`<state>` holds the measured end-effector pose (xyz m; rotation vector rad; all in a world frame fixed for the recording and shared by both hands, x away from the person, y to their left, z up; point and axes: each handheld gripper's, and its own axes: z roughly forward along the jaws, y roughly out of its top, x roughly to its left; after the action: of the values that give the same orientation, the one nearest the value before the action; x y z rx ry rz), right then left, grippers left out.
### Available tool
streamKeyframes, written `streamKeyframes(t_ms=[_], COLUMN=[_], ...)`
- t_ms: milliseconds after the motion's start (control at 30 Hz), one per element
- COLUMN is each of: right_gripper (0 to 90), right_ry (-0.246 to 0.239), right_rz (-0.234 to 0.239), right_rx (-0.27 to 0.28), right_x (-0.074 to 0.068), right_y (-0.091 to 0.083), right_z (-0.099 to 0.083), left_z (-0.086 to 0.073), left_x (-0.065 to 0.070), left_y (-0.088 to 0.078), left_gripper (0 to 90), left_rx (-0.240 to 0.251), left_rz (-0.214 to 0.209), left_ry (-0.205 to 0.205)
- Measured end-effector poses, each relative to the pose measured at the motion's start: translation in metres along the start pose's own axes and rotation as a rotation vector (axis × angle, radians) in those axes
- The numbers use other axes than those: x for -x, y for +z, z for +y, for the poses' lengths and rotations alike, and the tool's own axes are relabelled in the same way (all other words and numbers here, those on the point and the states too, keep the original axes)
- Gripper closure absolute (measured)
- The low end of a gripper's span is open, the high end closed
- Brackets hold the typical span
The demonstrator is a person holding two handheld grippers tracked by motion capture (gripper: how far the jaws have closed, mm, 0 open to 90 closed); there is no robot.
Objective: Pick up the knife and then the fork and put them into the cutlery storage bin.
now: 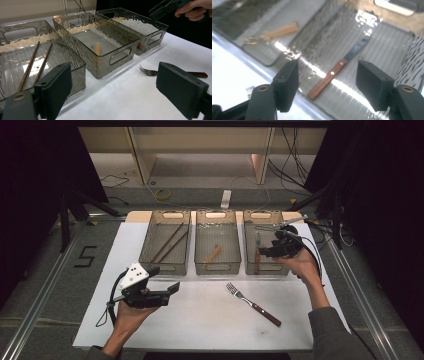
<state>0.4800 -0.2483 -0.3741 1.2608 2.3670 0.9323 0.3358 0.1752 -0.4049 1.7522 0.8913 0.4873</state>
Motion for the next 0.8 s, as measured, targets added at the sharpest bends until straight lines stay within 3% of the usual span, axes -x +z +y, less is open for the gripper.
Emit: streamKeyframes(t_ms=[333, 800], right_gripper=[29.8, 26.4], right_ry=[-0.094, -0.154], right_rz=[0.035, 0.102], right_rx=[0.054, 0.042], right_x=[-0.03, -0.059], right_y=[-0.027, -0.035], right_z=[-0.01, -0.036], left_z=[0.0, 0.0], left_x=[0.0, 0.0], left_y=[0.0, -0.001], left_gripper=[12.9, 12.9], left_rx=[0.0, 0.012], left_rz=[0.0, -0.008], left_ry=[0.0, -0.002])
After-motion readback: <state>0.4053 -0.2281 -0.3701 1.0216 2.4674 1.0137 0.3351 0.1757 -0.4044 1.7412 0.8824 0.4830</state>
